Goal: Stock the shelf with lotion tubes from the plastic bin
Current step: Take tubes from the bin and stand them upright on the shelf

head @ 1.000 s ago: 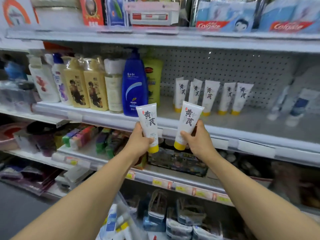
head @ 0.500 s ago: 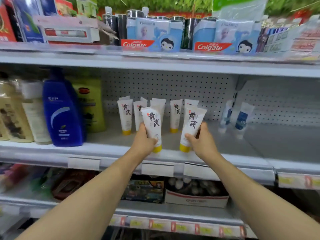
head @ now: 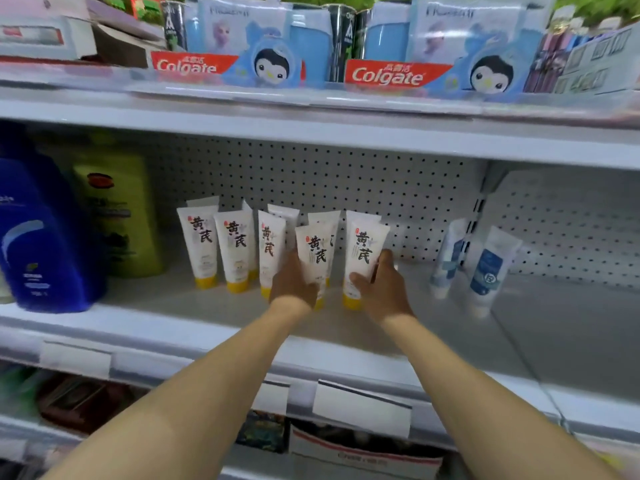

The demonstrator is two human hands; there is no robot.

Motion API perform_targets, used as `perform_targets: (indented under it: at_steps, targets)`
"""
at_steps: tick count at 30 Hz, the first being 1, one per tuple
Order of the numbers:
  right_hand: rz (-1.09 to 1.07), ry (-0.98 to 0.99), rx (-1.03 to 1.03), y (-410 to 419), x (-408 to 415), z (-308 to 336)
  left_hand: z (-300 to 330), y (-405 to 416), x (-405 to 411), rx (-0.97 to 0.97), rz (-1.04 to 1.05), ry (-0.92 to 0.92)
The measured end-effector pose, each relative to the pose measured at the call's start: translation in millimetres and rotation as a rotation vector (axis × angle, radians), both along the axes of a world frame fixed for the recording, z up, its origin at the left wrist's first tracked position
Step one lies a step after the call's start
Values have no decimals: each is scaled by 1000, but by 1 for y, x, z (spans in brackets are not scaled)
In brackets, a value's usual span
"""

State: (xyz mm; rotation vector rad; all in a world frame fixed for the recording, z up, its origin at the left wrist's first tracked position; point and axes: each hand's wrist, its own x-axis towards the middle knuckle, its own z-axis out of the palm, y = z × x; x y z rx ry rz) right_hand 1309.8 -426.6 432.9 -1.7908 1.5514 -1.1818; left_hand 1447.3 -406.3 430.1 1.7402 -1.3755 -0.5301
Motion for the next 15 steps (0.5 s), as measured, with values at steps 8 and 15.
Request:
perform_targets:
  at_steps: [8,15]
  targets:
    - [-26,45,-84,-16,6,-16,-7,-17,-2,-26,85,-30]
    - [-47,42,-45,-21,11,-16,-6,-19,-6,-50,105,-7]
